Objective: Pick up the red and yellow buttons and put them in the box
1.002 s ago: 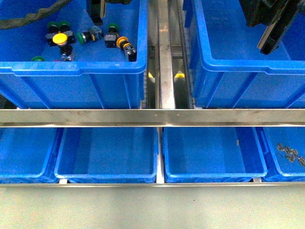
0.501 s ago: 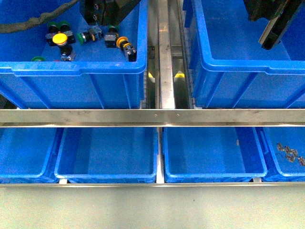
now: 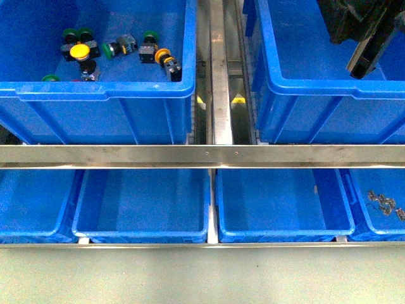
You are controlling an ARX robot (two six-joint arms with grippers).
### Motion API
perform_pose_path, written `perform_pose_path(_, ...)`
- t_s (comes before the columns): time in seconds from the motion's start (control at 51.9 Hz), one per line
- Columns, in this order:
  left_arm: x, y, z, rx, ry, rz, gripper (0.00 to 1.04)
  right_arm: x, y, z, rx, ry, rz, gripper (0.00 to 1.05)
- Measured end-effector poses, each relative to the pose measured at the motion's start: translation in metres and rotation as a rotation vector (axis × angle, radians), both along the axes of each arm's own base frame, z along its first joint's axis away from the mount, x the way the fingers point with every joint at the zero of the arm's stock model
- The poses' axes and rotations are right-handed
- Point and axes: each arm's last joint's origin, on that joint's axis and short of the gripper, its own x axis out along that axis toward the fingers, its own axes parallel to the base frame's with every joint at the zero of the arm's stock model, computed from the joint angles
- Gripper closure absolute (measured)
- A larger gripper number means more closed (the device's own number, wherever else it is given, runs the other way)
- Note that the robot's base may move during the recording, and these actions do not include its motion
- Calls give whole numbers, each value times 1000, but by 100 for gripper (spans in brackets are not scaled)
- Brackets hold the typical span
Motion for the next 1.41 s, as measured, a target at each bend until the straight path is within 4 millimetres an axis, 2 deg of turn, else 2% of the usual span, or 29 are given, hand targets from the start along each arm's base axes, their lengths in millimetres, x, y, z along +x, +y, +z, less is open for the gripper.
perform_pose_path(0.135, -15, 15, 10, 106, -43, 105, 8, 0, -1, -1, -45, 3, -37, 66)
perform_pose_path(0.231, -34, 28, 15, 185, -77, 186, 8, -2, -2, 0, -75, -2, -65, 66)
perform_pose_path(0.366, -69, 50, 22, 278, -123, 276, 8, -2, -5, 1, -134, -7, -93, 66)
perform_pose_path(0.501, -123, 70, 41, 323, -178, 345, 8, -5, -12, 1, -164, -10, -132, 66)
perform_pose_path(0.539, -137, 73, 46, 339, -205, 379, 8, -6, -13, 2, -169, -14, -143, 66)
perform_pose_path(0.674, -167, 75, 47, 381, -252, 438, 8, -8, -16, 5, -172, -26, -170, 66)
perform_pose_path(0.732, -176, 75, 45, 464, -217, 512, 15, -9, -17, 6, -179, -33, -183, 66)
perform_pose_path(0.828, -196, 78, 27, 645, -174, 619, 31, -10, -19, 7, -198, -41, -214, 66)
perform_pose_path(0.905, -204, 79, 7, 696, -188, 626, 44, -11, -21, 9, -212, -47, -235, 66)
perform_pose_path(1.117, -205, 79, -43, 747, -203, 611, 79, -12, -22, 11, -271, -59, -279, 66)
perform_pose_path(1.252, -205, 80, -66, 755, -202, 605, 101, -13, -23, 11, -328, -64, -317, 66)
perform_pose_path(1.406, -205, 83, -86, 760, -200, 607, 103, -15, -18, 11, -443, -102, -367, 66)
